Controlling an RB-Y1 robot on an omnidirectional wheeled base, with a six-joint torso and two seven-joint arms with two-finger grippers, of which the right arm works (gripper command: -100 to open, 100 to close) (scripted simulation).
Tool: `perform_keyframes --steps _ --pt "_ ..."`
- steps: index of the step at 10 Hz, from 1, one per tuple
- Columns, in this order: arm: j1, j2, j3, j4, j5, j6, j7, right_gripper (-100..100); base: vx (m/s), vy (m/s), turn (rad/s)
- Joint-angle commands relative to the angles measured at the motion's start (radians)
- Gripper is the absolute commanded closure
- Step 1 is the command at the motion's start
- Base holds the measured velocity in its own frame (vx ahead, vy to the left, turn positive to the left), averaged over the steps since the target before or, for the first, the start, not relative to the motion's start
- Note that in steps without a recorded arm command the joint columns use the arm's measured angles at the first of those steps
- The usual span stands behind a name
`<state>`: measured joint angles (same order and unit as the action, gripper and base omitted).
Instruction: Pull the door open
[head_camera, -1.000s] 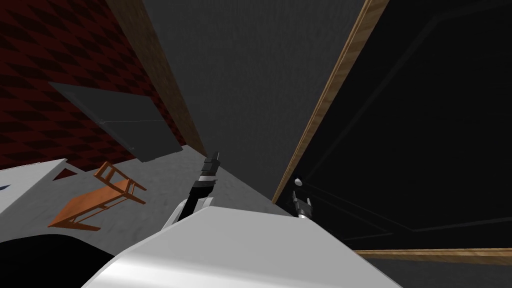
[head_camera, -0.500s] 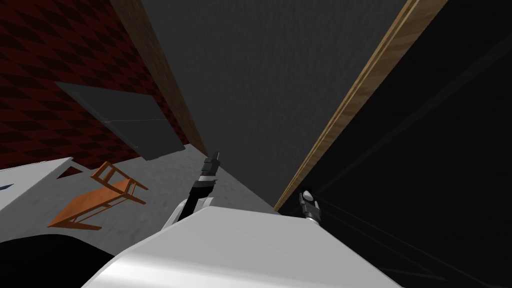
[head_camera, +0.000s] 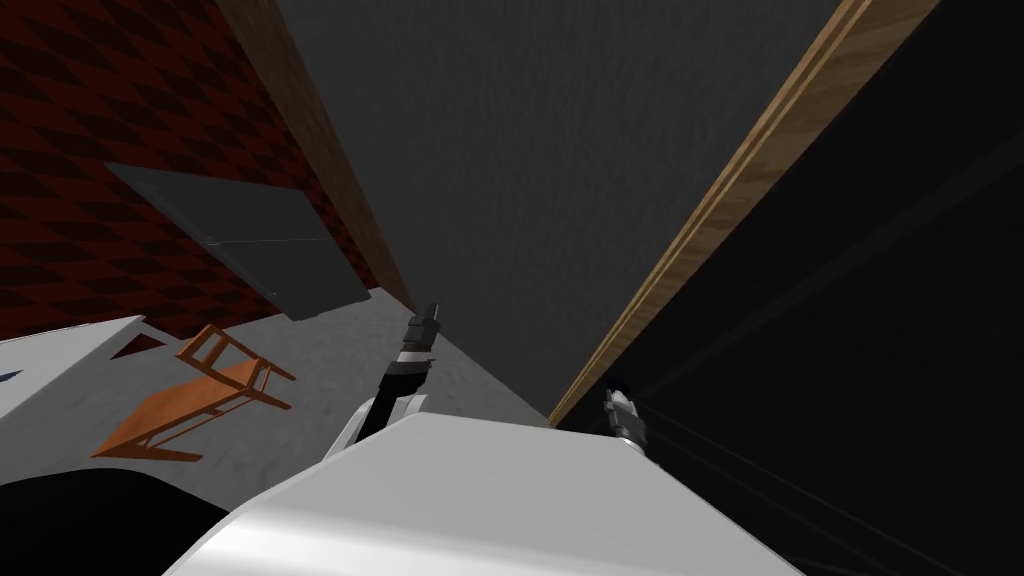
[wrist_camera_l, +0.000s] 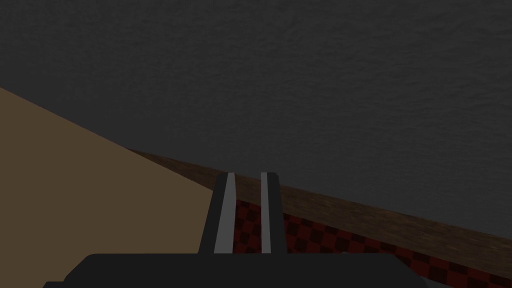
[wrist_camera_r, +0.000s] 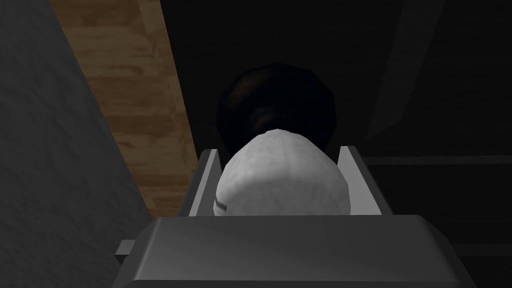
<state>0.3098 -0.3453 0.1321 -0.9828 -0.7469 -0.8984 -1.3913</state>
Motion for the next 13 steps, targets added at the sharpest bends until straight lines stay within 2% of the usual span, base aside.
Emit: perform_keyframes --steps 1,3,4,6,13 --pt "0.000 0.002 0.002 -0.001 0.000 0.000 -0.001 100 -0.017 0.004 0.003" --pt "0.000 0.002 0.002 -0.001 0.000 0.000 -0.001 100 -0.004 0.002 -0.001" --pt "0.007 -0.008 0.017 -0.002 0.010 -0.004 -0.015 100 -0.142 -0.014 0.096" --pt "0.011 -0.016 0.030 -0.004 0.018 -0.010 -0.027 100 -0.180 -0.007 0.082" --pt "0.038 -0.064 0.104 -0.018 0.064 -0.041 -0.099 100 -0.222 0.000 0.089"
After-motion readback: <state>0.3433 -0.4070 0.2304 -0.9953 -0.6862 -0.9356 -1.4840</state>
